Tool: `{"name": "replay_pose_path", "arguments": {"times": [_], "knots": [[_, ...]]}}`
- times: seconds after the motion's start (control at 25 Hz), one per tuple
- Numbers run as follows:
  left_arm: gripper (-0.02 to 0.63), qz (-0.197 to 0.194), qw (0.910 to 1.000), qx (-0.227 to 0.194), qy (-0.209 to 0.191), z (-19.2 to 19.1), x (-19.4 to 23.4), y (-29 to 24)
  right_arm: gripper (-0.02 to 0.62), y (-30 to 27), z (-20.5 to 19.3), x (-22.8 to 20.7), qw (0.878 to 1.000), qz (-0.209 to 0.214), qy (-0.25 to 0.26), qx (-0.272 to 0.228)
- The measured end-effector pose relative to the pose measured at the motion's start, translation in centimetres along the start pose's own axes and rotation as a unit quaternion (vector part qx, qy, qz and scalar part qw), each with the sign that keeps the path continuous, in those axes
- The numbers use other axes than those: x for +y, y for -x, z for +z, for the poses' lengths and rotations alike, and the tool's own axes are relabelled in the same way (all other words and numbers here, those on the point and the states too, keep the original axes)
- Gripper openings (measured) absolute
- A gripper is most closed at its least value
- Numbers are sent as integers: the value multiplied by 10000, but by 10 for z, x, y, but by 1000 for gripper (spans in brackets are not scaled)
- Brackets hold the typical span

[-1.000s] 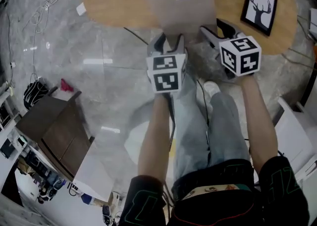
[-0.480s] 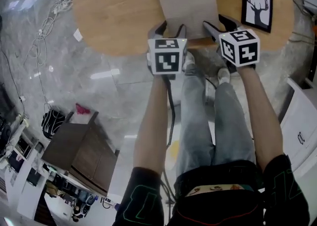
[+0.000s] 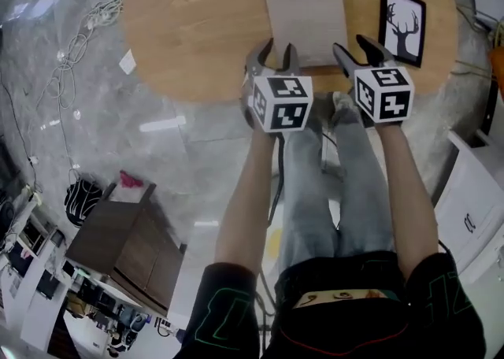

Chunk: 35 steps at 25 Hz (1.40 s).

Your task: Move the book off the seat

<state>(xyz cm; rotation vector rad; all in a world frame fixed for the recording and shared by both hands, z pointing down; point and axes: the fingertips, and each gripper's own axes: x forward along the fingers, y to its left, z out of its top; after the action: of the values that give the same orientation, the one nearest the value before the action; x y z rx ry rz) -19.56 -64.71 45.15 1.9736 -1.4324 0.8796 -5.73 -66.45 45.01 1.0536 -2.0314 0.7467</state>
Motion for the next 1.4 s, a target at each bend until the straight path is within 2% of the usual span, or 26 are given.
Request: {"name": "replay_pose_path", "arguments": {"times": [0.08, 0.2, 0.28, 0.36, 0.48, 0.64, 0.72, 0.8, 0.92, 1.0, 1.08, 1.16, 1.32, 1.4], "knots": [[111, 47, 9994, -78, 327, 5, 0, 16, 230, 15, 5, 4, 9999, 167, -6, -29], [19, 245, 9954, -365, 854, 26, 7, 40, 66, 39, 24, -1, 9995, 178, 29, -251], [11, 281, 9909, -582, 1176, 44, 11, 56, 4, 54, 38, -1, 9988, 293, 58, -392], [11, 258, 9858, -755, 1480, 61, 12, 72, 3, 69, 51, 2, 9974, 522, 36, -493], [11, 416, 9751, -1034, 1918, 97, 24, 87, 3, 86, 91, -1, 9934, 830, -51, -790], [11, 643, 9617, -1249, 2355, 138, 23, 121, 3, 120, 137, -9, 9895, 901, -213, -1113], [11, 783, 9559, -1438, 2439, 164, 22, 142, 3, 140, 158, -19, 9868, 869, -294, -1332], [11, 969, 9480, -1739, 2485, 195, 31, 161, 3, 149, 188, -37, 9840, 655, -326, -1627], [11, 1198, 9289, -2169, 2753, 233, 49, 195, 3, 166, 235, -53, 9795, 321, -49, -1990], [11, 1316, 9250, -2342, 2687, 254, 53, 214, 3, 180, 260, -47, 9746, 324, 291, -2196], [11, 1426, 9286, -2464, 2379, 278, 54, 226, 3, 192, 287, -40, 9685, 359, 500, -2414], [11, 1514, 9286, -2633, 2131, 307, 58, 235, 3, 201, 318, -37, 9620, 400, 582, -2637], [11, 1681, 9157, -3120, 1896, 353, 70, 259, 3, 222, 366, -26, 9491, 551, 890, -2969], [11, 1794, 9116, -3323, 1625, 374, 78, 271, 3, 234, 391, -21, 9411, 574, 978, -3185]]}}
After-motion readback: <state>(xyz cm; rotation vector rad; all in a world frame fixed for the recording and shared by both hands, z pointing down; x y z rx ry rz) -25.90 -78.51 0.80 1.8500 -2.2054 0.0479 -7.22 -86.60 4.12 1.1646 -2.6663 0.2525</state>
